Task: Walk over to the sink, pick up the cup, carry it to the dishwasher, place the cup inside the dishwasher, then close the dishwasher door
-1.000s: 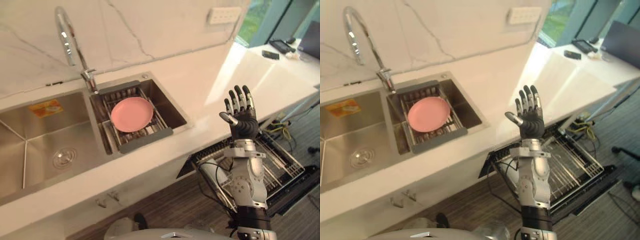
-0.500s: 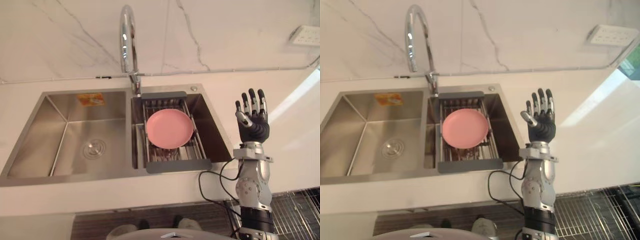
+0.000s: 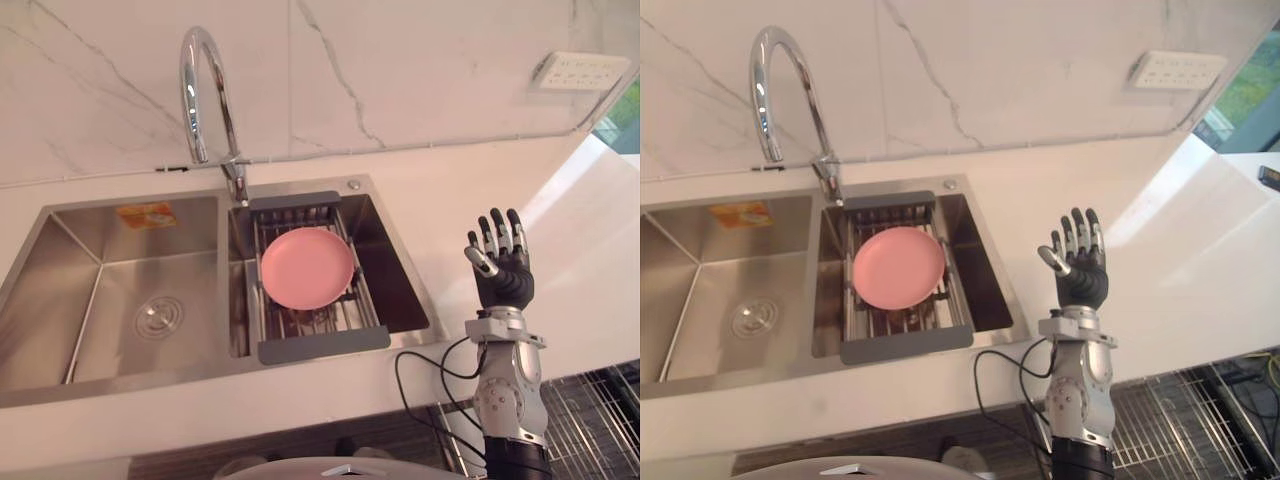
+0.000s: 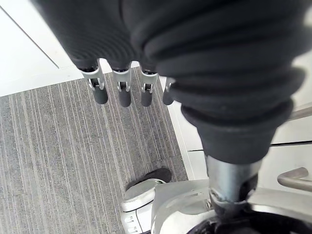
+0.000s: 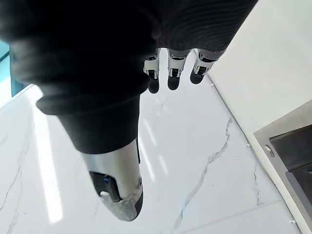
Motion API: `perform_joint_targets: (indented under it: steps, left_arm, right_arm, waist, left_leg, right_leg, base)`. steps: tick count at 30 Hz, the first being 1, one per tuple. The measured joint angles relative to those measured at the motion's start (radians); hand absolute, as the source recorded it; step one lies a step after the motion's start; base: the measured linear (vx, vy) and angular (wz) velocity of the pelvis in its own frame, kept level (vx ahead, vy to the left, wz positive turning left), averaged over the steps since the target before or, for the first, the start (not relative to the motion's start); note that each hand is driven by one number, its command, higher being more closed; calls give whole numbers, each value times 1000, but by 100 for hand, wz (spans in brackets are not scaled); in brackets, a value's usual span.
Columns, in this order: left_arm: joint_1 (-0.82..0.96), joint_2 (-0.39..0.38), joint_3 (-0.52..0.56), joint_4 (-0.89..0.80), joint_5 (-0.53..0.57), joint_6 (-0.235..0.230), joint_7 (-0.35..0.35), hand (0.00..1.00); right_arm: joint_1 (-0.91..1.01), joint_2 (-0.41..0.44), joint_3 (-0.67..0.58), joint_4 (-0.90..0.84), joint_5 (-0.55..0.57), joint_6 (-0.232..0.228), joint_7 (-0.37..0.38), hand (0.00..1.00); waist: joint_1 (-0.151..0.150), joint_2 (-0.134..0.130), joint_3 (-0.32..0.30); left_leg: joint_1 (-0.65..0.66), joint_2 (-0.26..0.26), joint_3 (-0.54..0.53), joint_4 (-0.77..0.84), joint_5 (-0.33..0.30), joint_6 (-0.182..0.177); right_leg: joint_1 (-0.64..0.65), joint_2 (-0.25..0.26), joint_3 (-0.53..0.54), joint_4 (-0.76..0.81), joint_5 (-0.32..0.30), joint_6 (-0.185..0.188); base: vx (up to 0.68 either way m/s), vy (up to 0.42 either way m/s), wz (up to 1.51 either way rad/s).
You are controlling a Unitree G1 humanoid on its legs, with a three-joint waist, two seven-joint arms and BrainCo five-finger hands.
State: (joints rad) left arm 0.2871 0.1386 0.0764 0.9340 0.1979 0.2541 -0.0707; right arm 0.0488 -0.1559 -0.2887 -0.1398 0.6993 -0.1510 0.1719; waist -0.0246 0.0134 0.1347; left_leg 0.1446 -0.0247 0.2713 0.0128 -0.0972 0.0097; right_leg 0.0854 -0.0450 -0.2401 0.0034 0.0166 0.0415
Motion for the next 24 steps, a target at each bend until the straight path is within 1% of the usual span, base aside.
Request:
perform_joint_targets:
  steps: [3, 5, 8, 10, 11, 12, 13, 14, 15, 17, 18, 20, 21, 23, 24]
  left_arm:
    - [0, 0, 0, 0, -2, 0, 0, 0]
    - [0, -2, 2, 7, -71, 0, -3, 0]
    - [-2, -2, 14, 34, -169, 2, -16, 0]
    - [-1, -10, 41, 55, -257, 11, -35, 0]
    - [0, -11, 42, 63, -273, 13, -39, 0]
    - [1, -12, 44, 70, -305, 20, -44, 0]
    - [0, -14, 50, 78, -339, 22, -46, 0]
    - [0, -15, 51, 82, -358, 22, -46, 0]
    - [1, -16, 53, 91, -396, 22, -46, 0]
    - [1, -21, 59, 101, -422, 22, -46, 0]
    - [1, -22, 67, 101, -429, 22, -47, 0]
    - [7, -33, 82, 101, -430, 23, -47, 0]
    - [12, -34, 81, 101, -430, 23, -47, 0]
    - [19, -33, 79, 101, -426, 24, -47, 0]
    - [19, -33, 79, 101, -419, 24, -47, 0]
  right_arm:
    - [0, 0, 0, 0, 0, 0, 0, 0]
    - [5, 0, 0, -3, 0, 0, 0, 0]
    - [25, 0, 0, -15, 0, -2, -2, 0]
    - [43, 0, -1, -52, -3, -3, -8, 0]
    - [47, 0, -2, -60, -23, -4, -13, 0]
    - [59, 0, -10, -82, -82, -6, -30, 0]
    - [66, -1, -26, -90, -133, -21, -46, 0]
    - [66, -1, -37, -90, -160, -26, -51, 0]
    - [66, -3, -62, -90, -203, -35, -60, 0]
    - [66, -16, -94, -99, -281, -47, -94, 0]
    - [65, -25, -101, -116, -320, -47, -97, 0]
    - [62, -66, -97, -164, -447, -70, -96, 0]
    - [58, -81, -95, -176, -491, -77, -93, 0]
    - [36, -142, -72, -202, -631, -90, -74, 0]
    - [25, -157, -64, -201, -663, -89, -60, 0]
  waist:
    - [3, 2, 1]
    - [3, 4, 8]
    - [8, 7, 10]
    - [11, 9, 10]
    - [11, 8, 10]
    - [12, 8, 10]
    - [9, 9, 10]
    - [7, 9, 10]
    - [3, 10, 10]
    - [-1, 11, 10]
    - [-5, 12, 11]
    - [-8, 4, 17]
    - [-8, 4, 17]
    - [-6, 4, 17]
    - [-6, 4, 16]
  left_leg:
    - [-3, 0, 0, 4, -1, -1]
    - [-17, 5, 5, 33, -14, -11]
    - [-35, 16, 10, 58, -27, -5]
    - [-41, 28, 35, 70, -29, -6]
    - [-42, 32, 39, 73, -29, -6]
    - [-41, 40, 48, 74, -29, -6]
    - [-37, 46, 57, 77, -27, -9]
    - [-37, 49, 62, 78, -27, -10]
    - [-36, 55, 65, 78, -26, -12]
    - [-35, 63, 91, 79, -20, -27]
    - [-36, 67, 97, 85, -19, -29]
    - [-37, 71, 115, 103, -18, -30]
    - [-36, 72, 116, 107, -18, -30]
    - [-24, 75, 117, 95, -18, -29]
    - [-21, 76, 118, 85, -19, -29]
  right_leg:
    - [1, -1, -3, 0, 0, 0]
    - [4, -3, -17, -1, -2, -3]
    - [4, -2, -42, -4, -9, -14]
    - [6, -5, -86, -9, -11, -18]
    - [6, -6, -102, -10, -11, -19]
    - [6, -6, -122, -12, -12, -20]
    - [5, -5, -137, -13, -15, -25]
    - [3, -4, -144, -12, -15, -25]
    - [2, -2, -155, -12, -21, -33]
    - [3, 1, -160, -12, -25, -35]
    - [4, 1, -162, -11, -24, -33]
    - [9, 2, -158, -11, -21, -32]
    - [13, 2, -158, -14, -21, -32]
    - [24, 6, -167, -30, -26, -27]
    - [24, 6, -184, -31, -27, -30]
  base:
    - [0, 0, 2]
    - [-14, -10, 12]
    - [-12, -25, 7]
    - [3, -42, -2]
    - [23, -46, -9]
    - [45, -58, -8]
    - [49, -60, -6]
    - [44, -67, -1]
    - [25, -70, 0]
    - [23, -80, -2]
    - [19, -60, -6]
    - [16, -46, -7]
    - [10, -38, -5]
    - [-9, -24, -7]
    - [-24, -2, -11]
